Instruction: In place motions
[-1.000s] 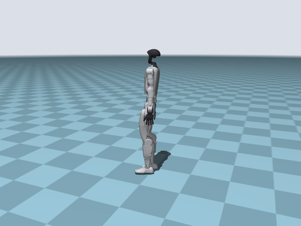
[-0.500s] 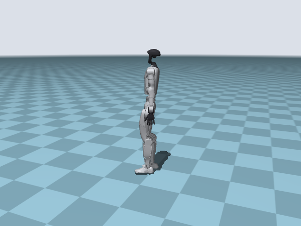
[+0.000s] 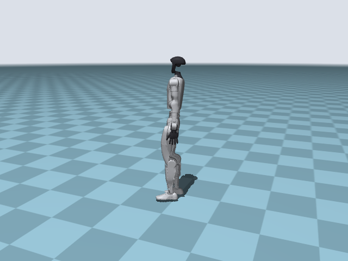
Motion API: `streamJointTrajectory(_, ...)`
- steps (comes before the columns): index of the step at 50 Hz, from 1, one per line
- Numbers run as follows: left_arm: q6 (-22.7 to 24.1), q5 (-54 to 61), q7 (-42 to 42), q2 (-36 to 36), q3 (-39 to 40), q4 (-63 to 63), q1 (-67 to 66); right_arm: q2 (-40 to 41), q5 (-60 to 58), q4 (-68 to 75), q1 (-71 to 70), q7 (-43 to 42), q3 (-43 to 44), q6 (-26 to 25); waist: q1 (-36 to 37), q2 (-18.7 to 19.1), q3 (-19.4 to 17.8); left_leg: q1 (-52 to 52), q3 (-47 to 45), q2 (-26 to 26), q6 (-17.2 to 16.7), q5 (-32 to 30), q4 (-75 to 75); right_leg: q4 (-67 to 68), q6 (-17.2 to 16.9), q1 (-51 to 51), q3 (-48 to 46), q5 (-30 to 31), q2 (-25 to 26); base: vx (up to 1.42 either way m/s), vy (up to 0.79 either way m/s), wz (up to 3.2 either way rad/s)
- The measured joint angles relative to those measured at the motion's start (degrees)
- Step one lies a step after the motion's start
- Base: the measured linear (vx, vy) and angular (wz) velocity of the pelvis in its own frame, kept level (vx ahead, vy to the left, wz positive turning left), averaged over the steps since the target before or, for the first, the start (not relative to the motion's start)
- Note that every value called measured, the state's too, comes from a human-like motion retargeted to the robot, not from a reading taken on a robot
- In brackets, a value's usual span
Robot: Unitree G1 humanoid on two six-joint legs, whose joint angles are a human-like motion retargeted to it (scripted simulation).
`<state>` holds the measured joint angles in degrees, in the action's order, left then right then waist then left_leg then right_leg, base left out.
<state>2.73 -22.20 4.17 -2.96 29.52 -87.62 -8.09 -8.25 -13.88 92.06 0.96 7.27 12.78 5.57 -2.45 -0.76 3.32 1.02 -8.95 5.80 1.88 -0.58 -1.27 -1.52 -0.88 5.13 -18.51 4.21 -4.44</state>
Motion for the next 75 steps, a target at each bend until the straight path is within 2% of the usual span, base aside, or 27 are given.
streamJointTrajectory(75,0.01,0.64,0.08,0.49,0.13,-0.38,-0.08,-0.31,-1.24,0.19,-0.03,0.53,-0.22,-0.24,-0.03,0.19,0.23,-0.29,-0.17,-0.15,-0.07,-0.02,0.21,-0.09,-0.48,-0.19,-0.06,1.8,-0.22,0.0,0.0,0.0)
